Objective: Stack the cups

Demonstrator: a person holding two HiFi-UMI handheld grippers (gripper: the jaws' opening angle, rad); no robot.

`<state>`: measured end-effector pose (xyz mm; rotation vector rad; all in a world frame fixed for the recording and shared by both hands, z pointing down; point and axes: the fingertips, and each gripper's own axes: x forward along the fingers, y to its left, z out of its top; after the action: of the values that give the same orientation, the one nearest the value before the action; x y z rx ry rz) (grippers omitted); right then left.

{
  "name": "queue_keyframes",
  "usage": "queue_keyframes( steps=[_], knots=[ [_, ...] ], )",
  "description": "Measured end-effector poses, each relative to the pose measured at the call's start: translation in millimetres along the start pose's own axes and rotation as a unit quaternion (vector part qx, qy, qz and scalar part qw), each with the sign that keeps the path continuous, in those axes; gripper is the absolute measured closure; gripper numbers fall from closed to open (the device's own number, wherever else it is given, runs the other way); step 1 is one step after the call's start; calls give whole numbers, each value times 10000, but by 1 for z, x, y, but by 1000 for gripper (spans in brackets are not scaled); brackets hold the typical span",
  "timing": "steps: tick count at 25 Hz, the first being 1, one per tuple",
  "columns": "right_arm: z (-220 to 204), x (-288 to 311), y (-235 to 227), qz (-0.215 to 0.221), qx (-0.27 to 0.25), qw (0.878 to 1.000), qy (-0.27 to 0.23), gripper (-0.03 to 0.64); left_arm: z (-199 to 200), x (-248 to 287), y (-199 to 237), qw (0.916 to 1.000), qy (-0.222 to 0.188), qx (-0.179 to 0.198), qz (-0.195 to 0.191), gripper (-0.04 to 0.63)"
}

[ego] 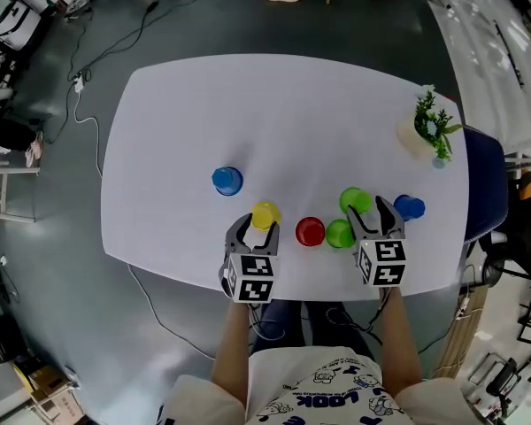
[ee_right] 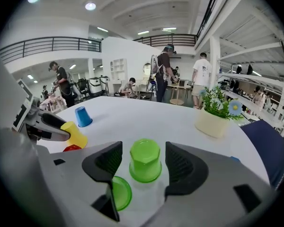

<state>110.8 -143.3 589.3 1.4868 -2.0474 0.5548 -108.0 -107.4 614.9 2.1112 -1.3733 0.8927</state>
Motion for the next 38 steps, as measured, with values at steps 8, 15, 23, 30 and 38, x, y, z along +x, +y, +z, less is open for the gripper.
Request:
queue_keyframes(
  steps=[8,15,23,30,38],
  knots=[
    [-2,6,-1,25,-97,9999,135,333,0,-22,-25,9991,53,234,-355,364],
    [-7,10,-1,66,-146,9996,235,351,-13,-11,-42,9981,183,438,-387,364],
    [-2,4,-5,-29,-158,9998,74,380,-9,-4,-44,9985,155,398,-356,362],
    [44,-46,-5,-27,-81,9985,-550,380,-12,-7,-49,9980,290,423,-379,362],
    [52,-85,45,748,-394,9957,-366,380,-15,-13,-47,9987,335,213,-314,357]
  ],
)
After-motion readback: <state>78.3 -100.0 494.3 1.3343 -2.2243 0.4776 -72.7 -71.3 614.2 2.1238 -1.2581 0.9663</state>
